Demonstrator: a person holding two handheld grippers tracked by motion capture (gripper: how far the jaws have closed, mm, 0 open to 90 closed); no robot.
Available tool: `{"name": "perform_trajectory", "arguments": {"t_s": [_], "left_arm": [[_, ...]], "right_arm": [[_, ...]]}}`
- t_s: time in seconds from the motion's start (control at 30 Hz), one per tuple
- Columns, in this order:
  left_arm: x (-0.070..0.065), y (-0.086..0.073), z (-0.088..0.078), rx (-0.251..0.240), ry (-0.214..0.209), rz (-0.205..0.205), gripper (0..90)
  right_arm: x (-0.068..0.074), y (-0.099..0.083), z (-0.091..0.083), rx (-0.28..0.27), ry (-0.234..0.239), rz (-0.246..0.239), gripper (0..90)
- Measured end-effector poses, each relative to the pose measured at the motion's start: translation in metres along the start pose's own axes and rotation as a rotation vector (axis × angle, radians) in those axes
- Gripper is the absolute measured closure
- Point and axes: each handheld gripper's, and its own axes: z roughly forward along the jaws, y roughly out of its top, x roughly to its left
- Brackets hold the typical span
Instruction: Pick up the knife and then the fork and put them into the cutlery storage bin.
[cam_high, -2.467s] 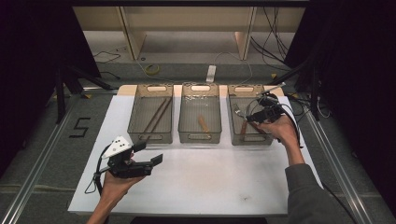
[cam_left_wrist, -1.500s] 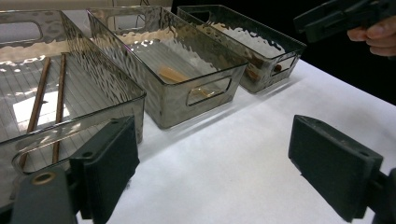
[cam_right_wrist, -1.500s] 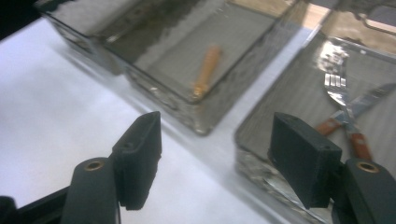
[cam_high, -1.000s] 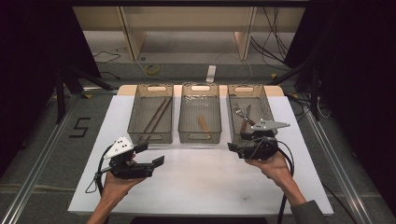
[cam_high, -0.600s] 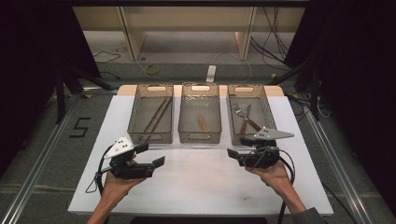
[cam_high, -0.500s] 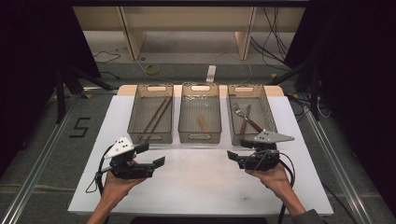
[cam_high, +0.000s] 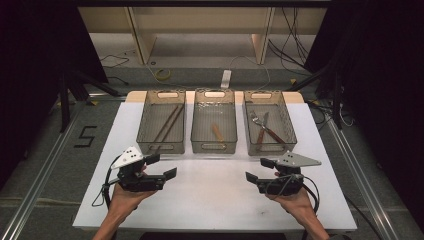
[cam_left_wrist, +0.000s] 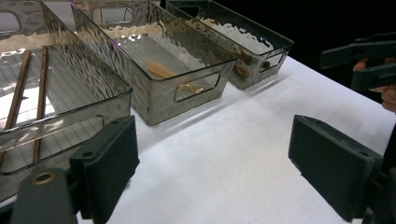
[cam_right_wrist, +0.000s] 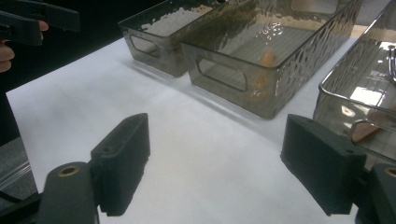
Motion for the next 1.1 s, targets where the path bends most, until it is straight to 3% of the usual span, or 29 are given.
{"name": "perform_trajectory", "arguments": {"t_s": [0.6, 1.1], "left_arm": [[0.000, 0.000, 0.001, 0.004, -0.005, 0.004, 15.1], [-0.001, 0.000, 0.002, 0.012, -0.006, 0.011, 15.1]], "right_arm": [[0.000, -0.015, -0.012, -0.016, -0.025, 0.011, 22.4], [0.000, -0.016, -0.014, -0.019, -0.038, 0.006, 22.4]]}}
